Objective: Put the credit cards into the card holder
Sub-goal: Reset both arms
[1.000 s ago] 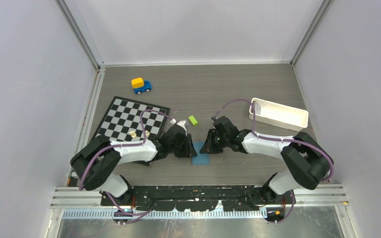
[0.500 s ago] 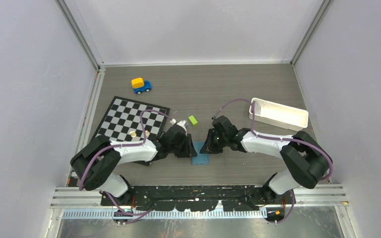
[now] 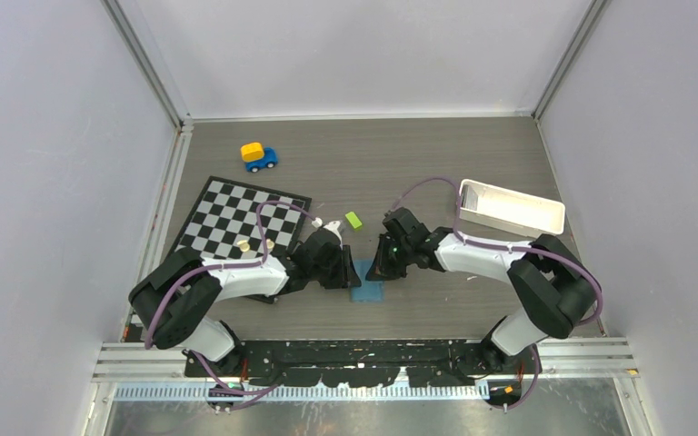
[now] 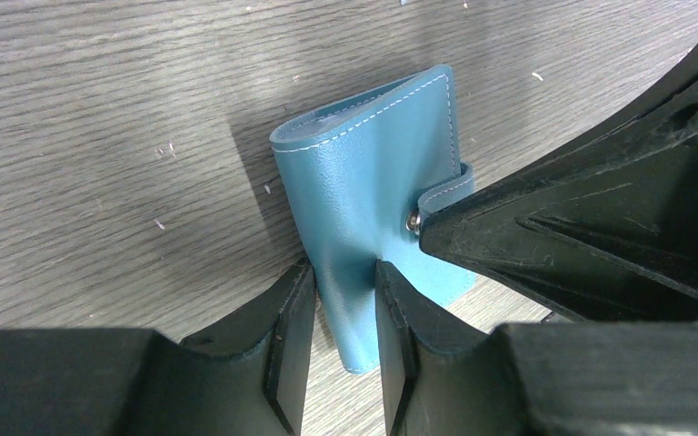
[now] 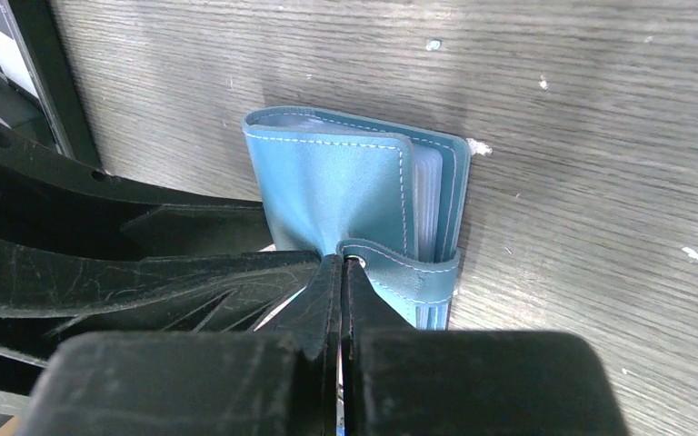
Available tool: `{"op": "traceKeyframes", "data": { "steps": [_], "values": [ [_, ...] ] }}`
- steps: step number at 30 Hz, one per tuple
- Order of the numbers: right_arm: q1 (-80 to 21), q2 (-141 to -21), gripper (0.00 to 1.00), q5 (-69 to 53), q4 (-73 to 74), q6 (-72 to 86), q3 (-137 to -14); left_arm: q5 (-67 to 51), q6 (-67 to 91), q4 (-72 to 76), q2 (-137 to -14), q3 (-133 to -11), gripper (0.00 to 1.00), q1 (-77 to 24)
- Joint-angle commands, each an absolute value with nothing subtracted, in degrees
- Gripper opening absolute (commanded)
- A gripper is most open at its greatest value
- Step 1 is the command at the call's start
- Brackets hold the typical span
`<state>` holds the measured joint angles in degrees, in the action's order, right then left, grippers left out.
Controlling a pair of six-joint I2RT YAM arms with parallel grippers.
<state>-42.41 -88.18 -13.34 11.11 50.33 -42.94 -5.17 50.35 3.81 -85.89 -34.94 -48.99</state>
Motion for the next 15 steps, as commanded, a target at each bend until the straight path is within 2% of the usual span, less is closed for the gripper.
{"op": "traceKeyframes", "data": {
  "steps": [1,15],
  "values": [
    [-42.68,-94.02,0.01,-3.12,16.67,49.48,-41.94,-0.53,47.37,-3.79,-87.98,-33.76,0.32,-48.87],
    [-42.65,-100.04,0.0,-0.76,20.83,50.57,-45.41,-0.44,46.89,-3.87,-87.8,-33.77,0.32,-48.87]
  ]
}}
